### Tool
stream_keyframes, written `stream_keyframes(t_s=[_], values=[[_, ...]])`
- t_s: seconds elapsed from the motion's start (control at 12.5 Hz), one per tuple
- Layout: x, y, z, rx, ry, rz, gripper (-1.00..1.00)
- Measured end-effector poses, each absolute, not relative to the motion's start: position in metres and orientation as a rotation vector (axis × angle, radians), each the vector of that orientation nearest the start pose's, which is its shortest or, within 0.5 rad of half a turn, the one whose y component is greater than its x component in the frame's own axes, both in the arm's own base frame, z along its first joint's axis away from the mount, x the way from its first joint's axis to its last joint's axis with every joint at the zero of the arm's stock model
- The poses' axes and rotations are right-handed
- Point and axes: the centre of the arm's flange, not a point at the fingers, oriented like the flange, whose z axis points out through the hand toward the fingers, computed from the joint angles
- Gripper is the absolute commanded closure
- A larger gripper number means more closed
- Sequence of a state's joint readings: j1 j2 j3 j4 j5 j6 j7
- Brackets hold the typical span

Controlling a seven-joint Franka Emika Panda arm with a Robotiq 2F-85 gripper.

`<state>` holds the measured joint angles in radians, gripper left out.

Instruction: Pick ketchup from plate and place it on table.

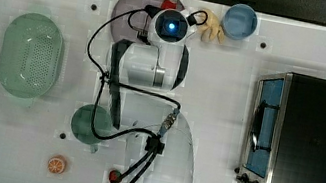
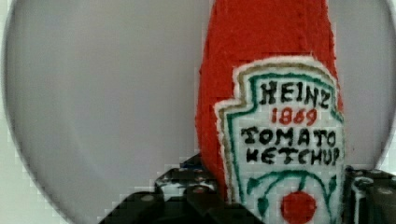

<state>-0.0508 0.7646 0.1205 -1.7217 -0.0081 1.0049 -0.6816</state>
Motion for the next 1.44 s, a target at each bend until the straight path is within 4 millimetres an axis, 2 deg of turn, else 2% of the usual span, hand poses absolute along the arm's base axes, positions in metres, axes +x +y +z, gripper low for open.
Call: stream_keyframes(t_s=[0.24, 0.4, 0.64, 0.96, 1.12, 1.28, 1.36, 1.44], values=[[0.676, 0.040, 0.181, -3.054, 0.105, -0.156, -0.26], [0.677, 0.035, 0.219, -3.062, 0.121, -0.165, -0.27], [0.676, 0.033, 0.300, -3.072, 0.168, -0.162, -0.26], [0.653, 0.025, 0.415, -3.076, 0.302, -0.176, -0.26], [0.636, 0.019, 0.456, -3.070, 0.377, -0.202, -0.26], [0.611, 0.008, 0.478, -3.071, 0.453, -0.207, -0.27], [0.597, 0.000, 0.479, -3.076, 0.486, -0.199, -0.26], [0.581, -0.008, 0.471, -3.081, 0.515, -0.175, -0.27]])
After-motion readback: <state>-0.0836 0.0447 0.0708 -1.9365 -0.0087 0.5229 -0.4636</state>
